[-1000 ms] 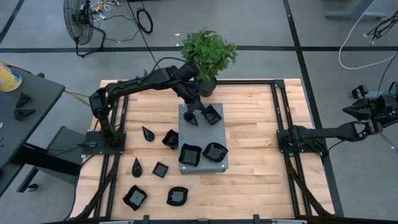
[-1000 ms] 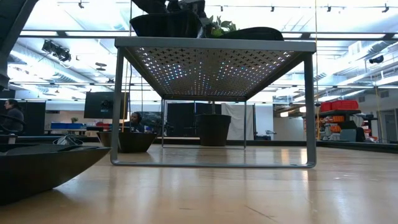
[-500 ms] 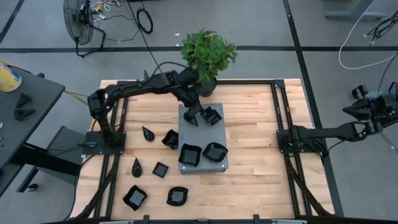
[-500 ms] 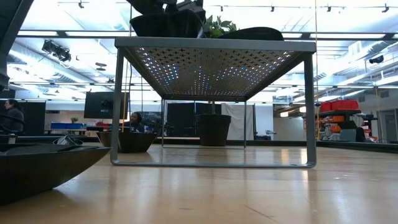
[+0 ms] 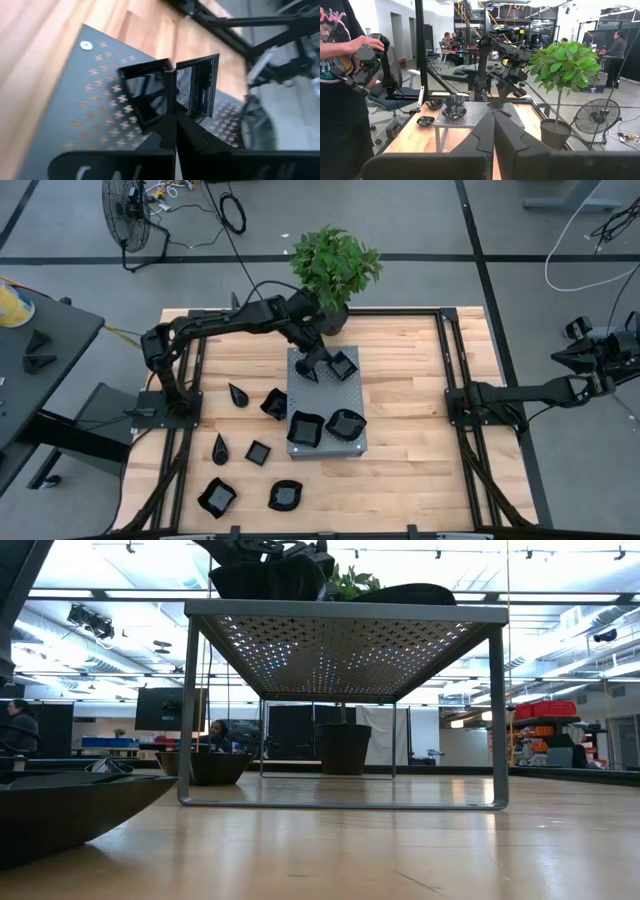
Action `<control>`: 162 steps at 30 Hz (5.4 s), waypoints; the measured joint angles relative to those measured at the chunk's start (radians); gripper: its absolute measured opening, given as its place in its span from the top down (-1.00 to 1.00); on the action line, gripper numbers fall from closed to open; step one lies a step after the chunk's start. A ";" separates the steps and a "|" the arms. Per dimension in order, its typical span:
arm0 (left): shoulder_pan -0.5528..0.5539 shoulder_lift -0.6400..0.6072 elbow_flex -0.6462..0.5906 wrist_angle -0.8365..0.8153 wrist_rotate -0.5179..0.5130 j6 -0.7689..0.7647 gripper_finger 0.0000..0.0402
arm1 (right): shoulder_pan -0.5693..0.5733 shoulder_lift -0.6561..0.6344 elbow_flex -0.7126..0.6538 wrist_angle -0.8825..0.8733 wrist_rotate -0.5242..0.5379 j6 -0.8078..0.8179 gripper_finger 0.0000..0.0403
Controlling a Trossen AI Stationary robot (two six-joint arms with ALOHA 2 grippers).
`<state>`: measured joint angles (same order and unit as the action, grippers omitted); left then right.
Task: Pick & Place Mini shaped plates
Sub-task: Stack the black bowl on top of the black bowl on the shelf
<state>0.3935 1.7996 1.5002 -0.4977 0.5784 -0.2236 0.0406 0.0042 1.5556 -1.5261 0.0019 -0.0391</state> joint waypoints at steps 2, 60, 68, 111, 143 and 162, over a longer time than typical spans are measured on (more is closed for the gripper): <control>0.000 0.000 0.000 0.007 0.014 -0.016 0.99 | 0.000 0.000 0.000 0.000 0.000 0.000 0.92; -0.008 0.021 -0.003 0.049 -0.062 -0.174 0.98 | 0.000 0.000 0.000 0.000 0.000 0.000 0.92; -0.008 0.021 -0.003 0.040 -0.081 -0.174 0.72 | 0.000 0.000 0.000 0.000 0.000 0.000 0.92; 0.012 -0.362 -0.214 -0.446 -0.269 -0.007 0.53 | 0.000 0.000 0.000 0.001 0.000 0.000 0.92; -0.055 -0.504 -0.742 -0.124 -0.391 -0.261 -0.17 | 0.000 0.000 0.000 0.000 0.000 0.000 0.92; -0.176 -0.484 -0.765 -0.083 -0.501 -0.505 -0.18 | 0.000 0.000 0.000 0.000 0.000 0.000 0.92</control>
<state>0.2175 1.3155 0.7350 -0.5807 0.0772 -0.7286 0.0410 0.0044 1.5558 -1.5257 0.0018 -0.0391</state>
